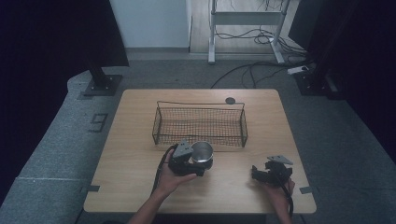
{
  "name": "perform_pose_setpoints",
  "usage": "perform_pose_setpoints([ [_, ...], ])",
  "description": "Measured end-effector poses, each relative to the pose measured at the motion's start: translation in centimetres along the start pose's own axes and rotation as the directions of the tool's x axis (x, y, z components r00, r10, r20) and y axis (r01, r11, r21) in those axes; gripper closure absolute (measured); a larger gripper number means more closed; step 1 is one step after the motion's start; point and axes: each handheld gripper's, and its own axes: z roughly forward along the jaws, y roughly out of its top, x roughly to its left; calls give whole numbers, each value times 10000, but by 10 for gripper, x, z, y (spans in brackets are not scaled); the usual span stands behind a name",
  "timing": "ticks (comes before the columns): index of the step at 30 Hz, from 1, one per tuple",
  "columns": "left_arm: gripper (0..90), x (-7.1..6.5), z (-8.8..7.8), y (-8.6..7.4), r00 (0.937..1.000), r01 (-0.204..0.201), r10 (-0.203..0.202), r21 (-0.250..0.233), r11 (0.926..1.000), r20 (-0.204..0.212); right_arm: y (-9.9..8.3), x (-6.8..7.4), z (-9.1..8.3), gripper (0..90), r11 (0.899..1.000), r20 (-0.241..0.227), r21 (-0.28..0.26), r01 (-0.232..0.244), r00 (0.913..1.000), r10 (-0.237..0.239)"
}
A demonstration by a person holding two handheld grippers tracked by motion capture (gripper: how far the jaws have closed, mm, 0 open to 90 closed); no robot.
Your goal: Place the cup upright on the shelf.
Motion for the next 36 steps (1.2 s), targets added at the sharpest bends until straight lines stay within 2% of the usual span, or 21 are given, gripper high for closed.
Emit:
perform_pose_setpoints([
  [16, 177, 5, -4, 10, 9997, -187, 186, -78, 9998, -161, 0, 0, 0, 10, 10000, 0, 0, -2, 10000, 2],
  [31, 177, 16, -12, 24, 9992, -168, 159, -256, 9995, -359, 0, 0, 0, 11, 10000, 2, 2, 4, 10000, -4],
  [36, 177, 21, -15, 27, 9993, -43, 30, -348, 9994, -363, 0, 0, 0, 10, 10000, -13, 1, 2, 10000, -2],
])
